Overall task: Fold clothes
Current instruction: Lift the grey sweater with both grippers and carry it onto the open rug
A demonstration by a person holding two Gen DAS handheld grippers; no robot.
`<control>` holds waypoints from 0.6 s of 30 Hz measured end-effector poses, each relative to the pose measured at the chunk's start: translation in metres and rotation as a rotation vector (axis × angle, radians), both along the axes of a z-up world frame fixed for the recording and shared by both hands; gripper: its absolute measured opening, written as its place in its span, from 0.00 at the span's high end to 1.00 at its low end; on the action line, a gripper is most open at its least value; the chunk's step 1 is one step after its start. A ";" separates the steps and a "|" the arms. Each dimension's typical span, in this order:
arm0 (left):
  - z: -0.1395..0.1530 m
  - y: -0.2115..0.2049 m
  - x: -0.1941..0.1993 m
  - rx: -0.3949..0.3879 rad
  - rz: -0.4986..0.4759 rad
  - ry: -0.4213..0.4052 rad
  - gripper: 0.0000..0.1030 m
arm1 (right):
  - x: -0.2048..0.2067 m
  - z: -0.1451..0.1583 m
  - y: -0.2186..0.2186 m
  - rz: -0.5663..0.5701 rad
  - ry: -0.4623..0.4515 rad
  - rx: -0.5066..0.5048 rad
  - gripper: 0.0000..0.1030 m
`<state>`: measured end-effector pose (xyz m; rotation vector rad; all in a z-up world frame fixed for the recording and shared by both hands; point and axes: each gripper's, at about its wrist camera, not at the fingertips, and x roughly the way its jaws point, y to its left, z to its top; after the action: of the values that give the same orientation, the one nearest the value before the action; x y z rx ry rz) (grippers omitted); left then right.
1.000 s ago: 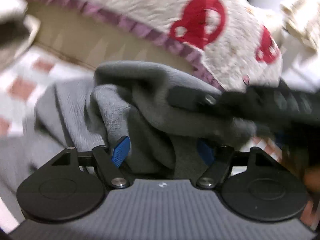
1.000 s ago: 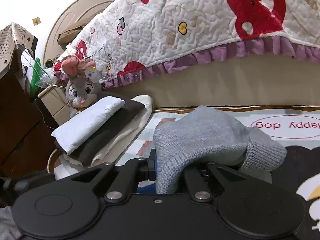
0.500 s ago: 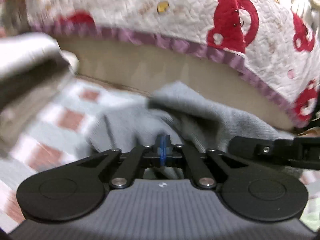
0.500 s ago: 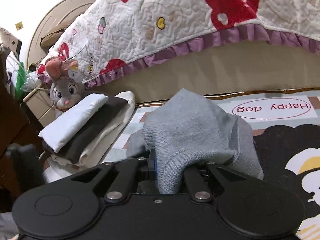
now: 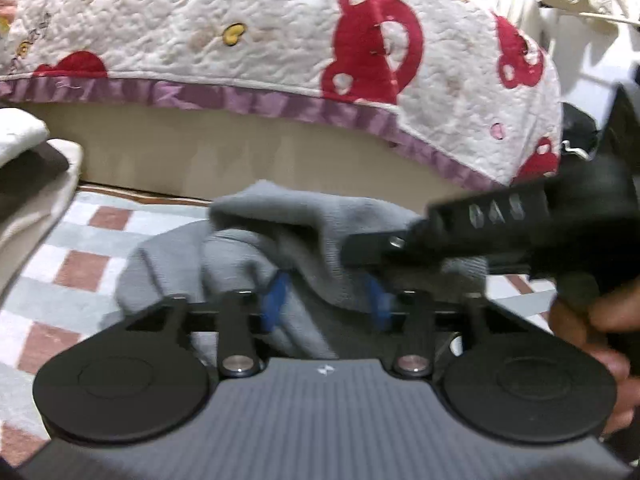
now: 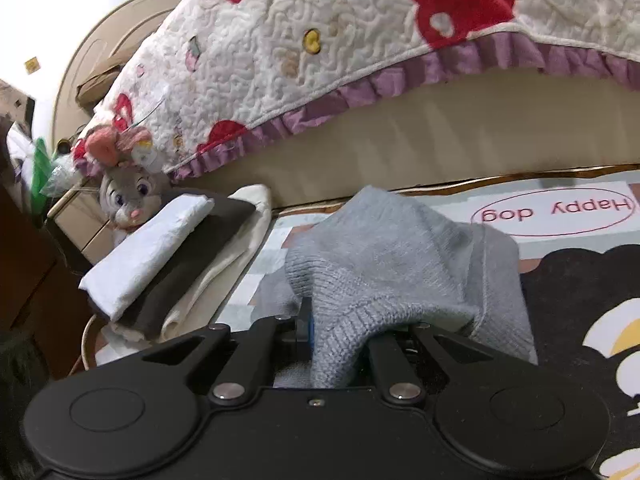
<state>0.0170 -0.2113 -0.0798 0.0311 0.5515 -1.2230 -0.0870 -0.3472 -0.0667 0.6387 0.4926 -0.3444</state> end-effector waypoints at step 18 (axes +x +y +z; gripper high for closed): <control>-0.007 -0.017 -0.016 0.017 -0.005 0.066 0.14 | 0.016 0.031 0.007 0.118 -0.062 0.188 0.92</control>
<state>0.0010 -0.2283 -0.0872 0.0062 0.6199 -1.2276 -0.0708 -0.3402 -0.0361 0.7963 0.5042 -0.1675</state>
